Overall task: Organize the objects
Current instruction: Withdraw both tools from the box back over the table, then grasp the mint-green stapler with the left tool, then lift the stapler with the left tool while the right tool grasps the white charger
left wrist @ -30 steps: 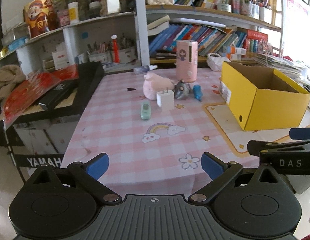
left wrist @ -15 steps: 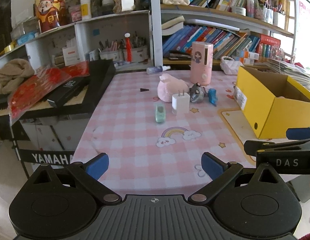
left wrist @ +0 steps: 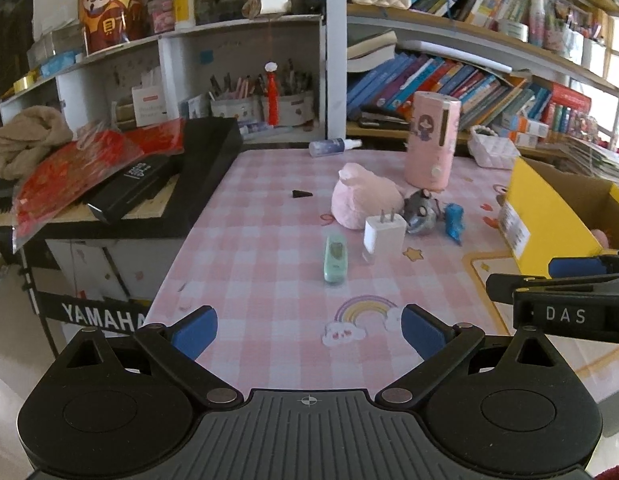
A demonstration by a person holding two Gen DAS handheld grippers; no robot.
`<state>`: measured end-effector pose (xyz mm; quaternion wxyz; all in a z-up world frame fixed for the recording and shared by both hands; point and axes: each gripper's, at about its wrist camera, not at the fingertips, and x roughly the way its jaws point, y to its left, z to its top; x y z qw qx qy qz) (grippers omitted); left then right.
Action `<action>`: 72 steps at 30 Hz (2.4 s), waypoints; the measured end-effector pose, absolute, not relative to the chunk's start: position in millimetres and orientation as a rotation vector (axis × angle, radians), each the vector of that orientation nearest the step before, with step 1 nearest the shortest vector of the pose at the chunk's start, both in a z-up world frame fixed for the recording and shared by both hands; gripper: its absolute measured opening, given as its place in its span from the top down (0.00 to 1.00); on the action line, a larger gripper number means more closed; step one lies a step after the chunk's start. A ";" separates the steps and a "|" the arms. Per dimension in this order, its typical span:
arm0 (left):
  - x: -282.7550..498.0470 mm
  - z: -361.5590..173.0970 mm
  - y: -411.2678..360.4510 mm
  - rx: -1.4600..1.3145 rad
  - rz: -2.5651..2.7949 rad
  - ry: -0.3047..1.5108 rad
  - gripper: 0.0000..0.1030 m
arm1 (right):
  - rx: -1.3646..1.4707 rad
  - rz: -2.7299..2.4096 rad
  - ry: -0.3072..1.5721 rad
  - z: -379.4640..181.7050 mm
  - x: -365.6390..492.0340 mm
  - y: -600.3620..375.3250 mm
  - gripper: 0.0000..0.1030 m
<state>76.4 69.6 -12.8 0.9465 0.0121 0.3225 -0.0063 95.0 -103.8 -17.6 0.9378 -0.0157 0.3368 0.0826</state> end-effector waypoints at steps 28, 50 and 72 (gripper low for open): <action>233.9 -78.1 43.8 0.030 -0.034 0.863 0.64 | -0.008 0.342 0.745 -27.7 228.8 -99.5 0.35; 186.8 -44.8 99.6 -0.179 0.102 0.846 0.78 | -0.128 0.419 0.867 -74.9 269.4 -44.9 0.44; 147.8 -6.0 90.3 -0.226 -0.017 0.746 0.78 | -0.088 0.457 0.727 -15.6 219.6 -89.7 0.59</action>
